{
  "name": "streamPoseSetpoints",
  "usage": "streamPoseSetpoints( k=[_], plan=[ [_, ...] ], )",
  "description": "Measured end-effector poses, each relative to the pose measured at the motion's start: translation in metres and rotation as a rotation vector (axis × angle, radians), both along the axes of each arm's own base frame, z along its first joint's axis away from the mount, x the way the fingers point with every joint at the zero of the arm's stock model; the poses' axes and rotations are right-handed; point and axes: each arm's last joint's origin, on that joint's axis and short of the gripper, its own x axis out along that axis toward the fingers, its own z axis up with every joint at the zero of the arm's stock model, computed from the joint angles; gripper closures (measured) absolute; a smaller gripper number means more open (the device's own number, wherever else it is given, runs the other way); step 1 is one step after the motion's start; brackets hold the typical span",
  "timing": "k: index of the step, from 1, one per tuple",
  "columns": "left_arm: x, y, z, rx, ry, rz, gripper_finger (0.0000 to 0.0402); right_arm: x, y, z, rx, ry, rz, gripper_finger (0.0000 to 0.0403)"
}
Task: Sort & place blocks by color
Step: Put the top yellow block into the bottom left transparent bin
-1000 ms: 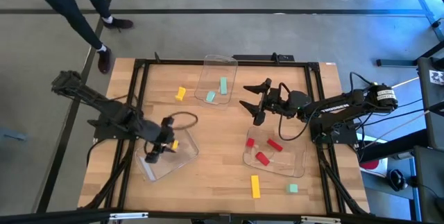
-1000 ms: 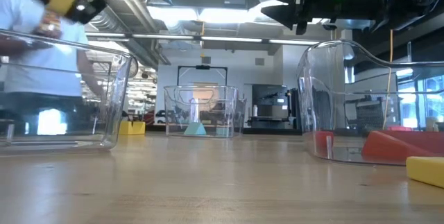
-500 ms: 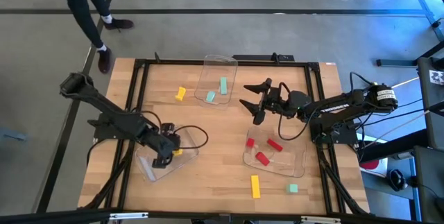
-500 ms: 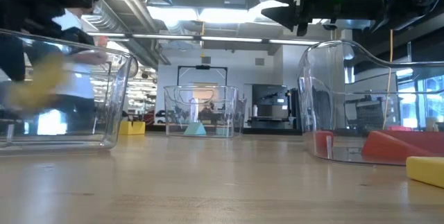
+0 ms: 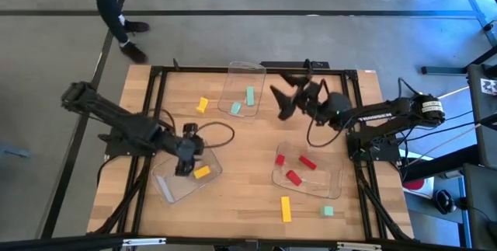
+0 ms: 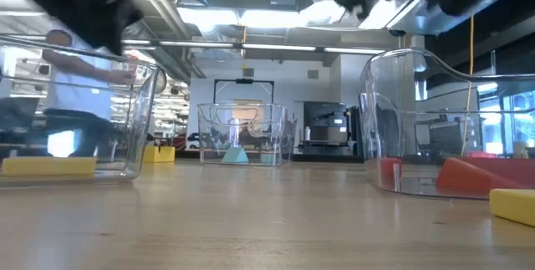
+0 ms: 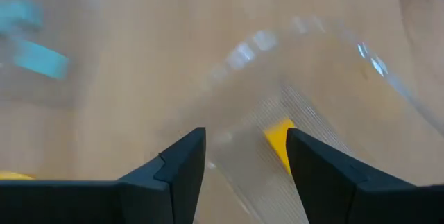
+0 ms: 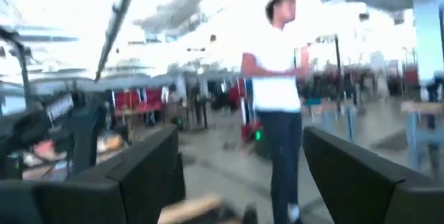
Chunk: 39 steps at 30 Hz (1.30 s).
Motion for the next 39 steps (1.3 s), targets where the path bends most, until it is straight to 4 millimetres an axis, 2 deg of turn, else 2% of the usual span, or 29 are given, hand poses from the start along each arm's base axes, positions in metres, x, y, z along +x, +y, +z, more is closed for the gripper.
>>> streamPoseSetpoints(
  k=[4,7,11,21,25,28,34,37,39],
  plan=[
    [-0.002,0.009,0.021,0.04,-0.112,0.068,0.0209,0.013,-0.01,0.049,-0.081,-0.024,0.07,0.0092],
    [-0.007,0.01,0.027,0.015,-0.153,0.089,0.0209,0.022,-0.016,0.079,-0.118,0.047,0.158,0.0092],
    [-0.011,0.011,0.032,-0.023,-0.183,0.125,0.0209,0.028,-0.017,0.101,-0.094,0.152,0.208,0.0092],
    [-0.012,0.013,0.033,-0.009,-0.2,0.159,0.0209,0.035,-0.014,0.1,-0.085,0.195,0.227,0.0092],
    [-0.012,0.013,0.033,0.036,-0.198,0.116,0.0209,0.036,-0.014,0.09,-0.084,0.31,0.225,0.0092],
    [-0.011,0.019,0.035,0.151,-0.214,0.114,0.0209,0.037,-0.014,0.079,-0.056,0.412,0.222,0.0092],
    [-0.008,0.055,0.043,0.333,-0.252,0.286,0.0209,0.033,-0.019,0.073,-0.008,0.486,0.073,0.0092],
    [-0.004,0.08,0.044,0.311,-0.327,0.328,0.0209,0.033,-0.019,0.071,-0.001,0.508,0.052,0.0092],
    [-0.002,0.101,0.038,0.244,-0.367,0.335,0.0209,0.033,-0.019,0.07,0.01,0.521,0.052,0.0092]
  ],
)
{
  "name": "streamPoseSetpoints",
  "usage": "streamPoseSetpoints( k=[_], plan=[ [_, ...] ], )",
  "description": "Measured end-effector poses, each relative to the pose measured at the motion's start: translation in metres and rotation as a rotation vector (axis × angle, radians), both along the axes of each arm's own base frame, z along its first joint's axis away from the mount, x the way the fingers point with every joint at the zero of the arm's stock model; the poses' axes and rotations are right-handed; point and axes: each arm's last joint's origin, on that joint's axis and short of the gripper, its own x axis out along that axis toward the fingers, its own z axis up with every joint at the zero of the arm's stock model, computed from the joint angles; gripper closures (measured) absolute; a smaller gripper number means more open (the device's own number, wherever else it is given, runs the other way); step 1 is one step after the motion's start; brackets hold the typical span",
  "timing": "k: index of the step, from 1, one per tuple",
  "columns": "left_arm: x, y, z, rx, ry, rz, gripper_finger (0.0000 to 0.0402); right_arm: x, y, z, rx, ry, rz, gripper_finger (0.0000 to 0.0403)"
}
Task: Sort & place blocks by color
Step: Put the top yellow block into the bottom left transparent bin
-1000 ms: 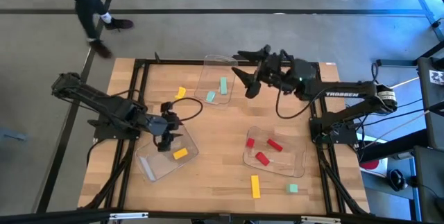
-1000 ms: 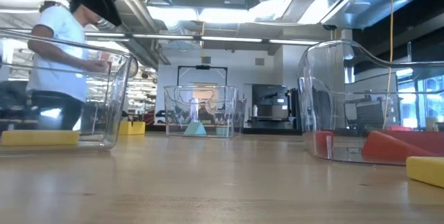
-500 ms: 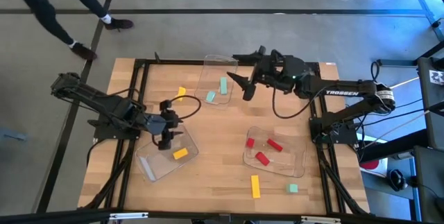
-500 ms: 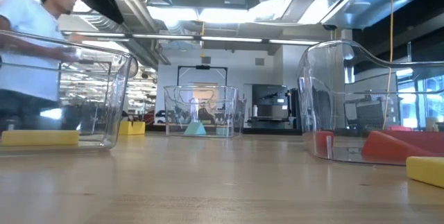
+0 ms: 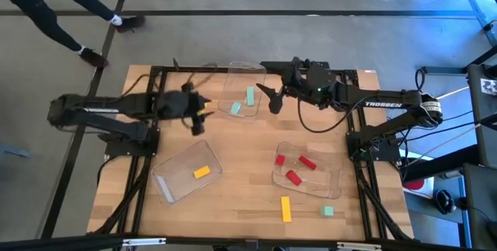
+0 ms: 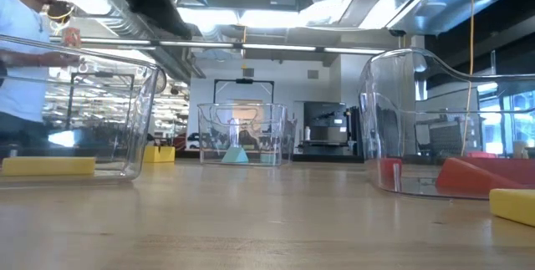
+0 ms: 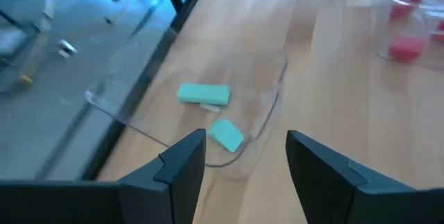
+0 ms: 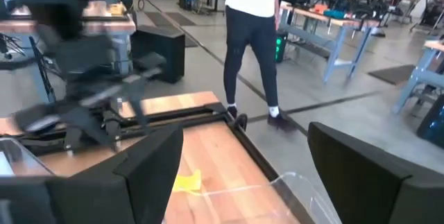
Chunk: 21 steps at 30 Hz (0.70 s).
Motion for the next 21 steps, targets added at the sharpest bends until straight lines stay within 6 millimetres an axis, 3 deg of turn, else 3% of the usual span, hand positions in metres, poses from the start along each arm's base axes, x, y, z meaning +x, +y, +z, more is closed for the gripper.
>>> streamPoseSetpoints(
  k=[2,5,8,13,18,21],
  plan=[
    [-0.002,0.022,-0.01,-0.069,-0.029,0.037,0.0209,0.0,0.0,-0.002,0.018,0.017,-0.004,0.0092],
    [-0.006,0.053,-0.029,-0.188,-0.045,0.235,0.0209,-0.001,0.0,-0.005,0.023,0.045,-0.006,0.0092],
    [-0.009,0.072,-0.058,-0.306,0.029,0.409,0.0209,-0.001,0.0,-0.006,0.027,0.059,-0.006,0.0092],
    [-0.01,0.077,-0.104,-0.376,0.124,0.632,0.0209,-0.001,0.0,-0.007,0.038,0.057,-0.008,0.0092],
    [-0.01,0.074,-0.139,-0.402,-0.004,0.745,0.0209,-0.001,0.0,-0.007,0.067,0.042,-0.015,0.0092],
    [-0.011,0.074,-0.147,-0.44,-0.07,0.766,0.0209,-0.001,0.0,-0.007,0.071,0.04,-0.016,0.0092]
  ],
)
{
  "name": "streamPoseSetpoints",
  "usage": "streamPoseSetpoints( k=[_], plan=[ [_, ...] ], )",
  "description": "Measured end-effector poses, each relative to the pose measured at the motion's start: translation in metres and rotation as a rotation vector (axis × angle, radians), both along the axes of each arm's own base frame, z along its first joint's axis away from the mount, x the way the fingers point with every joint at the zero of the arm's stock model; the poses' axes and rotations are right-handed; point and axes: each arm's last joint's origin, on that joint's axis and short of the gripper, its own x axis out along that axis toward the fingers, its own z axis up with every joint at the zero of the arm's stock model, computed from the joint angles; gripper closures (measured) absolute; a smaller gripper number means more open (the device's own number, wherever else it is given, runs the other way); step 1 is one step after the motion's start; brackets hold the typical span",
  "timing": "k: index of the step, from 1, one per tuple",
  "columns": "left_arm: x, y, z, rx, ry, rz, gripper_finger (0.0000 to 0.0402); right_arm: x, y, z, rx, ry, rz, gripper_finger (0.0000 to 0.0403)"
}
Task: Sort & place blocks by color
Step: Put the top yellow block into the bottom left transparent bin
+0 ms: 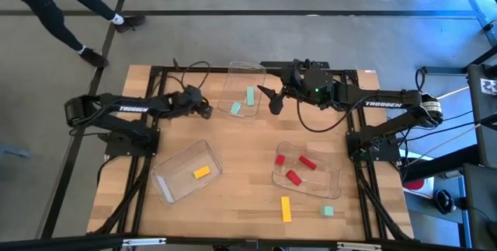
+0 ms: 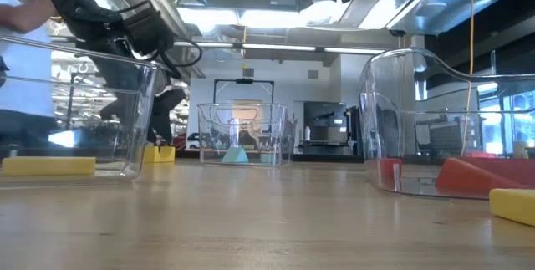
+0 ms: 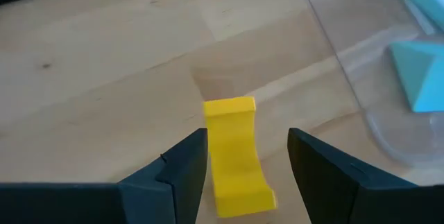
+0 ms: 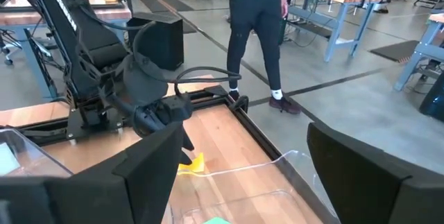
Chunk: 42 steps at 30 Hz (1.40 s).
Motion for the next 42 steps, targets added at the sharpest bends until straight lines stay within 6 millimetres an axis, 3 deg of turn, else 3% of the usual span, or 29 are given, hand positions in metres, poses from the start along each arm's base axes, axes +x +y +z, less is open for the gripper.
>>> streamPoseSetpoints(
  k=[11,22,37,42],
  plan=[
    [-0.007,-0.008,-0.011,-0.002,0.016,0.084,0.0209,0.0,0.0,0.0,0.0,0.0,0.0,0.0092],
    [0.002,-0.01,-0.025,-0.038,0.027,0.035,0.0209,0.0,0.0,0.0,-0.001,-0.003,0.0,0.0092],
    [0.004,-0.012,-0.027,-0.003,0.08,-0.016,0.021,0.0,0.0,0.001,-0.002,-0.007,0.001,0.0092],
    [0.004,-0.012,-0.027,0.015,0.104,-0.037,0.0248,0.0,0.0,0.001,-0.002,-0.007,0.001,0.0092]
  ],
)
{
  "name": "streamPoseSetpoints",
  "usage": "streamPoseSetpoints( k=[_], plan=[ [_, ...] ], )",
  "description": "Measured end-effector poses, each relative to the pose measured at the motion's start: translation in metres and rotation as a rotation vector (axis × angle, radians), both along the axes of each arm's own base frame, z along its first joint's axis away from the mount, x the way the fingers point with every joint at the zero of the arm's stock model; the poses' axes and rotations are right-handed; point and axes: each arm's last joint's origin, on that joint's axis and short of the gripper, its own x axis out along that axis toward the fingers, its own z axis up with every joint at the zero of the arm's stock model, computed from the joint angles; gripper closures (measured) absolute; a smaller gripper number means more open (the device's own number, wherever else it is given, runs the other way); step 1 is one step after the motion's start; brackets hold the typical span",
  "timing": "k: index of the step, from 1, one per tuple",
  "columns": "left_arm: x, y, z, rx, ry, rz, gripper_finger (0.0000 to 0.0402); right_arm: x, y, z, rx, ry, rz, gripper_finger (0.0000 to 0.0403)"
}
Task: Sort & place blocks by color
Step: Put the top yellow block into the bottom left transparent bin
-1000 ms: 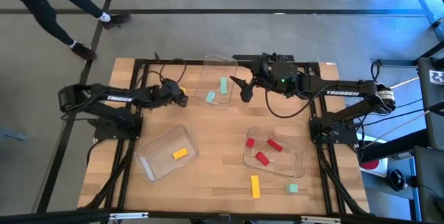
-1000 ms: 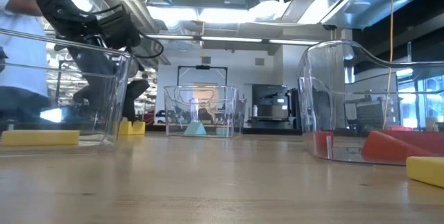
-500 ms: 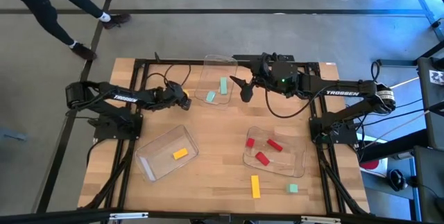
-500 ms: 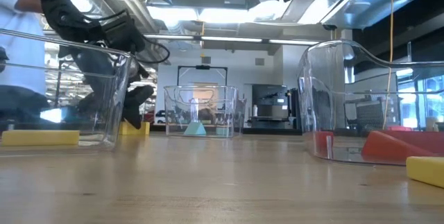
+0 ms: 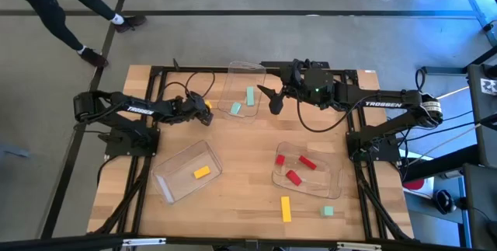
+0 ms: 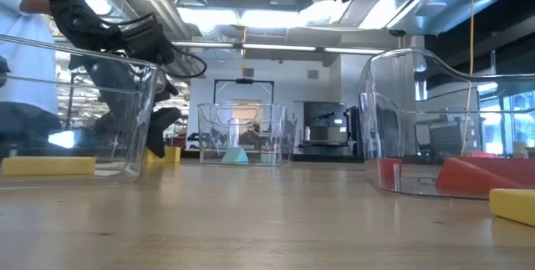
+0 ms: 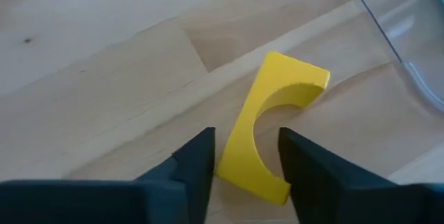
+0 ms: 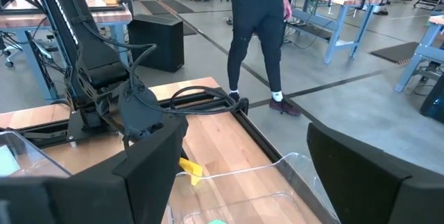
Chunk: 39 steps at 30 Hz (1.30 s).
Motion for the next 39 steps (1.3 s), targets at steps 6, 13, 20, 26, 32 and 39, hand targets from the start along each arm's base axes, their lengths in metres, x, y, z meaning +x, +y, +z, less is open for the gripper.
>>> streamPoseSetpoints(
  k=[6,13,20,26,32,39],
  plan=[
    [0.0,0.002,0.002,0.082,0.039,0.002,0.0302,0.0,0.0,0.0,0.0,0.0,0.0,0.0092],
    [-0.002,0.002,0.014,0.144,0.04,-0.019,0.0314,0.0,0.0,0.0,0.001,0.0,0.0,0.0092],
    [-0.013,-0.002,0.04,0.202,-0.039,-0.032,0.0314,0.0,0.0,-0.001,0.001,0.006,0.0,0.0092],
    [-0.031,-0.012,0.069,0.271,-0.106,-0.054,0.0314,-0.001,0.0,-0.003,0.005,0.03,0.0,0.0092],
    [-0.043,-0.035,0.111,0.346,-0.246,-0.18,0.0314,-0.001,0.0,-0.004,0.003,0.046,0.001,0.0092],
    [-0.046,-0.068,0.144,0.365,-0.48,-0.424,0.0314,-0.008,0.002,-0.017,0.013,0.206,0.009,0.0092]
  ],
)
